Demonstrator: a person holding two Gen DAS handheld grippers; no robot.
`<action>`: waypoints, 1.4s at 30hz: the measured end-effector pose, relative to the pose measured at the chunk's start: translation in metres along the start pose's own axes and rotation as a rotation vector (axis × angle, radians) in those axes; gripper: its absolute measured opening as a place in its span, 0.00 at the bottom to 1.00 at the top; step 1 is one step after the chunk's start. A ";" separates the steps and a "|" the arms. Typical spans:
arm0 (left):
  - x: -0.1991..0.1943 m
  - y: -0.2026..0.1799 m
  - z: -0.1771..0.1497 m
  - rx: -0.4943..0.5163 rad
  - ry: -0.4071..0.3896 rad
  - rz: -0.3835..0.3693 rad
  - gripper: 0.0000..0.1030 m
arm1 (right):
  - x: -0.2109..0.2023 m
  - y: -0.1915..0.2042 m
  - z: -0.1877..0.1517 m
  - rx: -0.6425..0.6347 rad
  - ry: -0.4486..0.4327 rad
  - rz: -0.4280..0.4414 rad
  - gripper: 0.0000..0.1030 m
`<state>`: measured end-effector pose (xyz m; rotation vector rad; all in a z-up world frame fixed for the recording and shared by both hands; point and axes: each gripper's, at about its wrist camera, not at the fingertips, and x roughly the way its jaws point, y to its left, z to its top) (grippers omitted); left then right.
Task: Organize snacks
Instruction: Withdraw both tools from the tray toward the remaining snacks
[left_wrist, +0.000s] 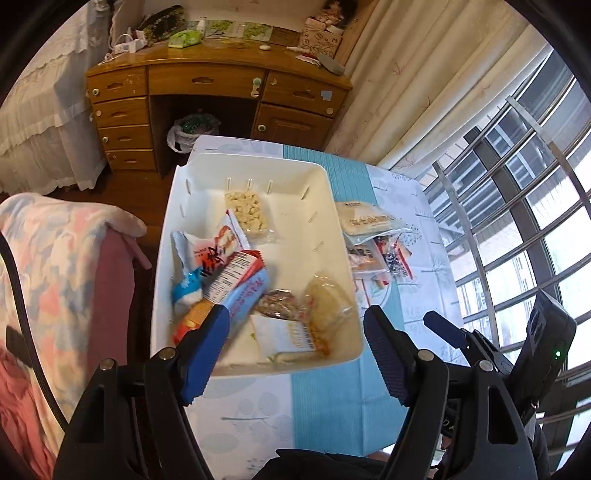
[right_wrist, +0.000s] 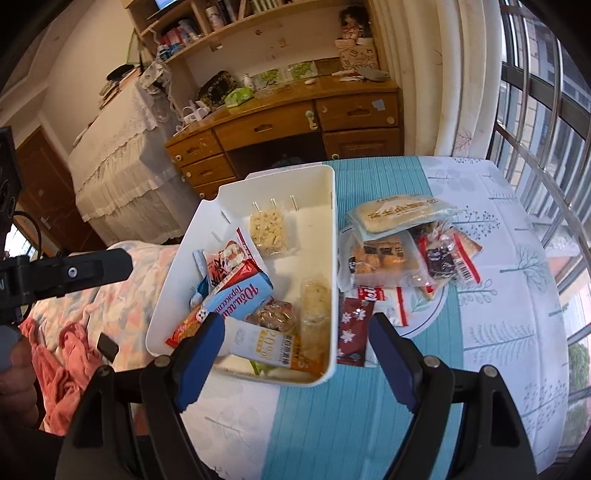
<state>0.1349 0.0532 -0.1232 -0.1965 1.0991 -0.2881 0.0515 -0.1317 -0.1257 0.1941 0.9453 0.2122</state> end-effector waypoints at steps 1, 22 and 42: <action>-0.001 -0.006 -0.003 -0.008 -0.003 0.005 0.72 | -0.003 -0.003 0.000 -0.011 -0.001 0.005 0.78; 0.016 -0.100 -0.071 -0.302 -0.094 0.075 0.72 | -0.049 -0.093 0.016 -0.258 0.013 0.060 0.78; 0.110 -0.136 -0.096 -0.482 0.047 0.060 0.78 | -0.002 -0.146 0.058 -0.373 0.094 0.004 0.78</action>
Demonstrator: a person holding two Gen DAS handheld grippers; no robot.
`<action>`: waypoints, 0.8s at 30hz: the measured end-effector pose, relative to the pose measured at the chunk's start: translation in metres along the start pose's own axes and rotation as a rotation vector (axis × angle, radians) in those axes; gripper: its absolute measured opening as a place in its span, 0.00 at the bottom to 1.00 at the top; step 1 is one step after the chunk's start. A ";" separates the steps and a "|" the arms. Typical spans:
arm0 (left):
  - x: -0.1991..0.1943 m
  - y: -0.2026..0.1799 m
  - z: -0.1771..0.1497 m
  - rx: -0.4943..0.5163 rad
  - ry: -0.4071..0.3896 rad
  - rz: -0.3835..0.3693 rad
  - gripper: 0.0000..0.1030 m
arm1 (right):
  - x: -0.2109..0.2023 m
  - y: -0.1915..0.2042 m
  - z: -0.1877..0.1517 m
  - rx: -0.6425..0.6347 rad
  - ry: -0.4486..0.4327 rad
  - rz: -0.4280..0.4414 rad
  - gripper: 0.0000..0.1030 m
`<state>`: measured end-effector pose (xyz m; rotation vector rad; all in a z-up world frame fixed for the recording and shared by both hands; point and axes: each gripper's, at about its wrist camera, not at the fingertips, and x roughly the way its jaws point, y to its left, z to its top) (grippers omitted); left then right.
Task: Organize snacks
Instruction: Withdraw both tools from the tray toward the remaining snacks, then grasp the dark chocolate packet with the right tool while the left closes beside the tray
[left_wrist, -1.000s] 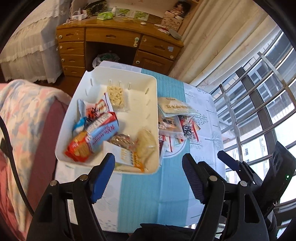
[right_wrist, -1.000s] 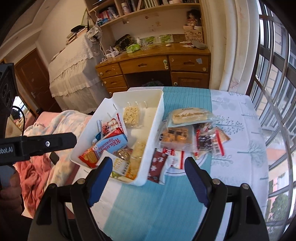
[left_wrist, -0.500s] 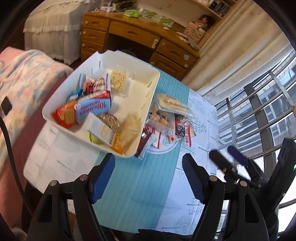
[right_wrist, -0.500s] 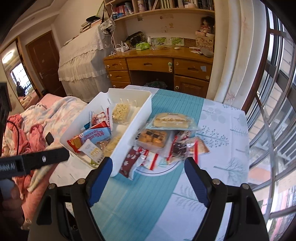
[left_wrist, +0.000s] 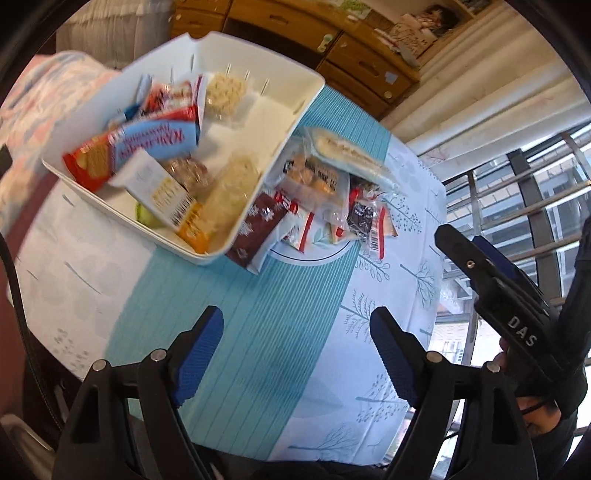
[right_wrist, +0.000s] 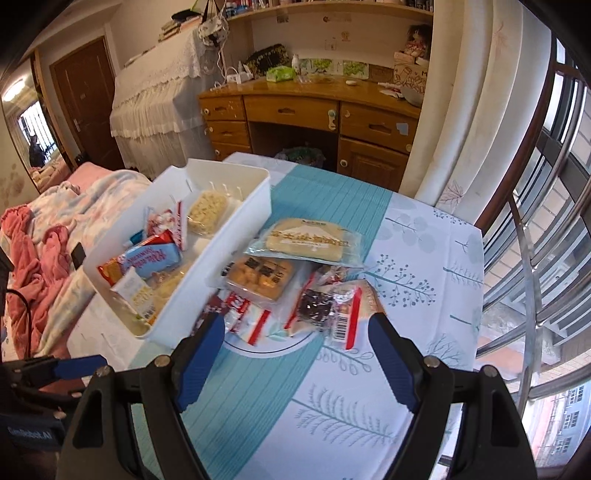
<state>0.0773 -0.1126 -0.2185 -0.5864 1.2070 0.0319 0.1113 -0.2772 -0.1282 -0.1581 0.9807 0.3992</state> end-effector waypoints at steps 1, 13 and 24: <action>0.007 0.000 0.000 -0.015 0.003 0.001 0.78 | 0.004 -0.002 0.001 -0.008 0.008 -0.005 0.78; 0.067 0.003 0.006 -0.262 -0.109 -0.024 0.78 | 0.069 -0.016 -0.006 -0.198 0.030 -0.036 0.78; 0.110 0.008 0.012 -0.446 -0.161 0.052 0.78 | 0.113 -0.016 -0.015 -0.348 0.053 0.019 0.78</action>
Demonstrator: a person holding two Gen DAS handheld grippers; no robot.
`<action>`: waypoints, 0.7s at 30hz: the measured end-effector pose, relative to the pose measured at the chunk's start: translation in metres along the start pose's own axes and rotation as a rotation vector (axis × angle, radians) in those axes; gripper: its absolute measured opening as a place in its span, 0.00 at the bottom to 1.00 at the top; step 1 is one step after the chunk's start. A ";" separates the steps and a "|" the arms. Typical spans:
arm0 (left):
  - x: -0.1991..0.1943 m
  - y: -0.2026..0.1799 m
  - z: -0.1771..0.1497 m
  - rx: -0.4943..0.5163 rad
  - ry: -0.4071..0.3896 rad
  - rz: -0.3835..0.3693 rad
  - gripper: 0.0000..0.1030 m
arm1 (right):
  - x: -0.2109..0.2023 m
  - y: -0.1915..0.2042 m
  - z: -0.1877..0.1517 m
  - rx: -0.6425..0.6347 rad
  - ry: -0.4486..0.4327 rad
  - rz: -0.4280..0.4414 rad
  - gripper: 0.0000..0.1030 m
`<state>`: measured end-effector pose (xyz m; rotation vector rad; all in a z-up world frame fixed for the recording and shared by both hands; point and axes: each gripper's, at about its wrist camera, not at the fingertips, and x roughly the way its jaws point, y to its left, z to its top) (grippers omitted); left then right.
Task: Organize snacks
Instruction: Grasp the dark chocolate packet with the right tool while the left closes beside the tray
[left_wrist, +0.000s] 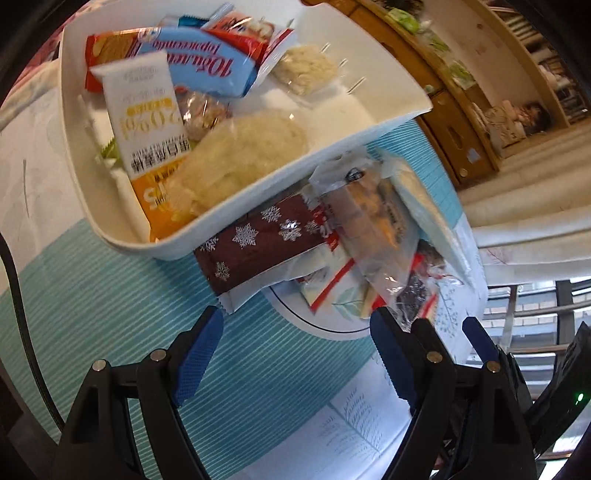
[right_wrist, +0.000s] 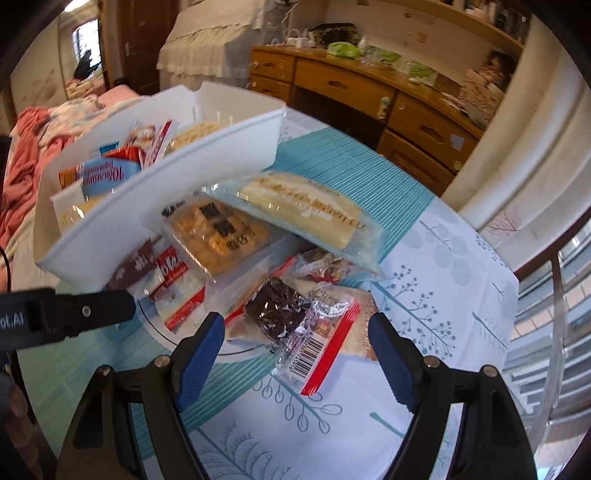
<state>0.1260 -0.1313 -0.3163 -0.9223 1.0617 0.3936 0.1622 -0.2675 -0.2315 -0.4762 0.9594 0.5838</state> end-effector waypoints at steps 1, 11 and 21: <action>0.001 0.000 0.000 -0.005 -0.001 0.003 0.78 | 0.004 0.002 -0.002 -0.020 0.007 0.002 0.78; 0.018 -0.002 0.014 -0.077 -0.054 0.065 0.78 | 0.027 0.010 -0.011 -0.111 0.013 0.007 0.78; 0.026 0.010 0.031 -0.154 -0.098 0.130 0.78 | 0.041 0.016 -0.007 -0.146 -0.009 0.013 0.78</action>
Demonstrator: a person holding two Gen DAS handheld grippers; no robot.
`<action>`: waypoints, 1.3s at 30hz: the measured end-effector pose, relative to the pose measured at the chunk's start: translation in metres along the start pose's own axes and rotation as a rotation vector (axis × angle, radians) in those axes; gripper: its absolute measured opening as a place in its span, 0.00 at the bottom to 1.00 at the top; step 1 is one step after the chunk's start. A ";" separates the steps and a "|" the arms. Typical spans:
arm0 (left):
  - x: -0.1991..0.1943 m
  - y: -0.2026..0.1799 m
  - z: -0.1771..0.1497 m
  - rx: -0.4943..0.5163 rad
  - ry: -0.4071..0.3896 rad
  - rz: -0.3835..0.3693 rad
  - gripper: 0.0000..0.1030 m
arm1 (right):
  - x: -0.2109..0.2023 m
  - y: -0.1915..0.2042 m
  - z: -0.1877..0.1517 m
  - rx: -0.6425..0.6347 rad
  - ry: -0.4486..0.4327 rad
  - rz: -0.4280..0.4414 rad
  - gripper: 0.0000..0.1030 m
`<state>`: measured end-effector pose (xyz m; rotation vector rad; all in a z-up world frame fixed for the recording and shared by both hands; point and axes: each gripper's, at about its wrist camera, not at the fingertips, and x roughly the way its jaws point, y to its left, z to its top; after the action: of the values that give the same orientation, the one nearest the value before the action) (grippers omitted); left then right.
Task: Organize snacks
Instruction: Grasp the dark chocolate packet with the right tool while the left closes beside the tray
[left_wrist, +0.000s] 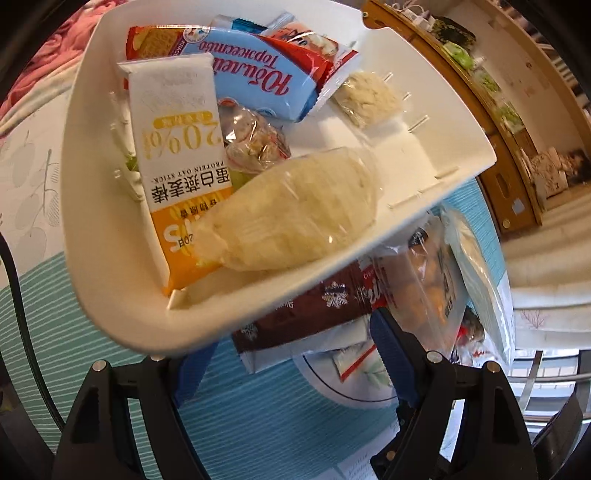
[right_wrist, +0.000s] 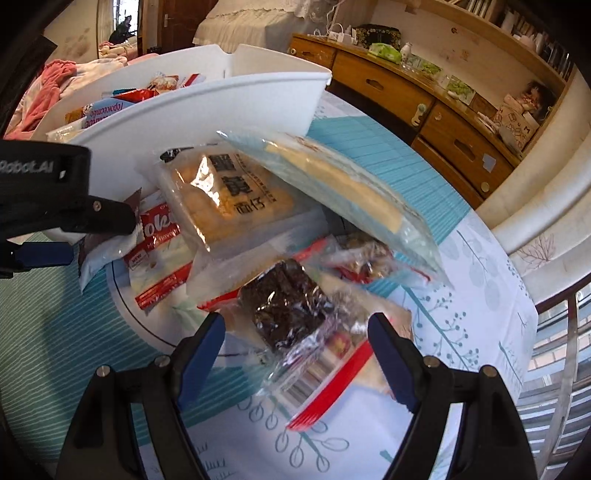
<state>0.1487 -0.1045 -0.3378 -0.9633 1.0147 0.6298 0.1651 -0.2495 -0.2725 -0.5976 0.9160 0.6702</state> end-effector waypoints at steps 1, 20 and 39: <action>0.001 0.001 0.000 -0.001 0.006 0.003 0.78 | 0.001 0.000 0.001 0.002 -0.001 0.006 0.78; 0.003 -0.002 -0.008 0.006 -0.020 0.080 0.51 | -0.005 0.002 0.003 0.098 0.032 0.079 0.46; -0.008 0.009 -0.003 0.076 -0.007 0.048 0.06 | -0.052 0.012 -0.024 0.258 0.055 0.133 0.46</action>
<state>0.1371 -0.1031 -0.3344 -0.8717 1.0506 0.6298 0.1209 -0.2724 -0.2419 -0.3290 1.0809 0.6438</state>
